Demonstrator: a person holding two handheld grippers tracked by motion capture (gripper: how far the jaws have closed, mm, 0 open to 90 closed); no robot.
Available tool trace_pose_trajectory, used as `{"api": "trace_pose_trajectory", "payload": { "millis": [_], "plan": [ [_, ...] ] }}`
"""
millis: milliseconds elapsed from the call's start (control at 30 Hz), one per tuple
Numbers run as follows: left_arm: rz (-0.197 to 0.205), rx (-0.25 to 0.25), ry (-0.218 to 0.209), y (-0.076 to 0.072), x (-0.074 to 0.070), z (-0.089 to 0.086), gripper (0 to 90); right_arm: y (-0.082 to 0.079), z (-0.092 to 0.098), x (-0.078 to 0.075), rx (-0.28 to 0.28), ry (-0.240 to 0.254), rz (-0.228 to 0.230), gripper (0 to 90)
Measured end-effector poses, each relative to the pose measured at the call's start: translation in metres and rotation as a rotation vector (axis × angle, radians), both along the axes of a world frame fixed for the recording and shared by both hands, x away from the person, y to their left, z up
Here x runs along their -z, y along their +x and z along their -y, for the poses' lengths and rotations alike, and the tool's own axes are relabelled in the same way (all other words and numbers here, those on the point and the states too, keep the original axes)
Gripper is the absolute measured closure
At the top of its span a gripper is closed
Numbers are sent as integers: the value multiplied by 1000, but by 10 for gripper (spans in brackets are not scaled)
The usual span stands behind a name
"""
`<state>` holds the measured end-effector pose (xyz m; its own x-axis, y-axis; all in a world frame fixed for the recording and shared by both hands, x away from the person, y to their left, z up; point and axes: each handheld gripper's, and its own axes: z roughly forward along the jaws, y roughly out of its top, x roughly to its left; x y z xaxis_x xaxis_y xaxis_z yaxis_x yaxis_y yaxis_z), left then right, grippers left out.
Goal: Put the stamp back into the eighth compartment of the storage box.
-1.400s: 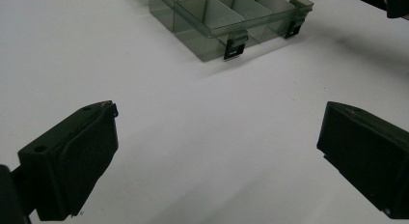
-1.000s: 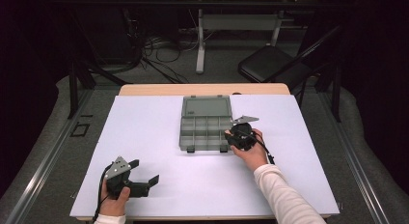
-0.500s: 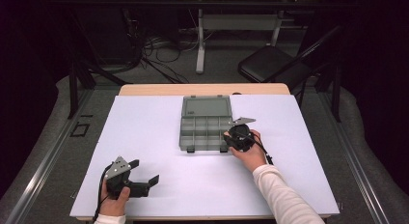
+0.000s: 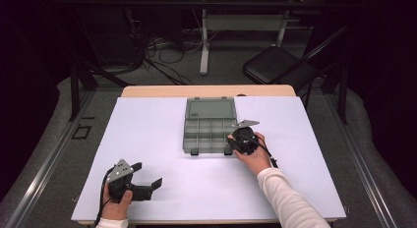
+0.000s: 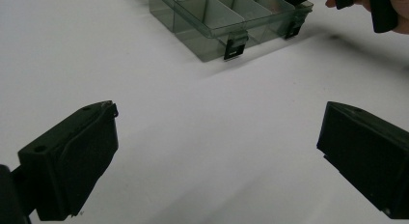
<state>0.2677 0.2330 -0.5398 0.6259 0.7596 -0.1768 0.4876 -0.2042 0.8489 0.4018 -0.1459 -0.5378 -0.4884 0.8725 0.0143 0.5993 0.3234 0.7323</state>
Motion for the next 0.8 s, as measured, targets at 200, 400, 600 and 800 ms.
{"api": "trace_pose_trajectory", "payload": {
  "millis": [200,400,600,800],
  "plan": [
    [-1,1,0,0,0,0,5,0,0,0,1,1,0,757],
    [-1,1,-1,0,0,0,5,0,0,0,3,4,0,755],
    [0,0,0,0,0,0,5,0,0,-1,0,9,5,718],
    [0,-2,-1,0,0,0,5,-3,1,-5,-3,20,14,699]
  ]
}}
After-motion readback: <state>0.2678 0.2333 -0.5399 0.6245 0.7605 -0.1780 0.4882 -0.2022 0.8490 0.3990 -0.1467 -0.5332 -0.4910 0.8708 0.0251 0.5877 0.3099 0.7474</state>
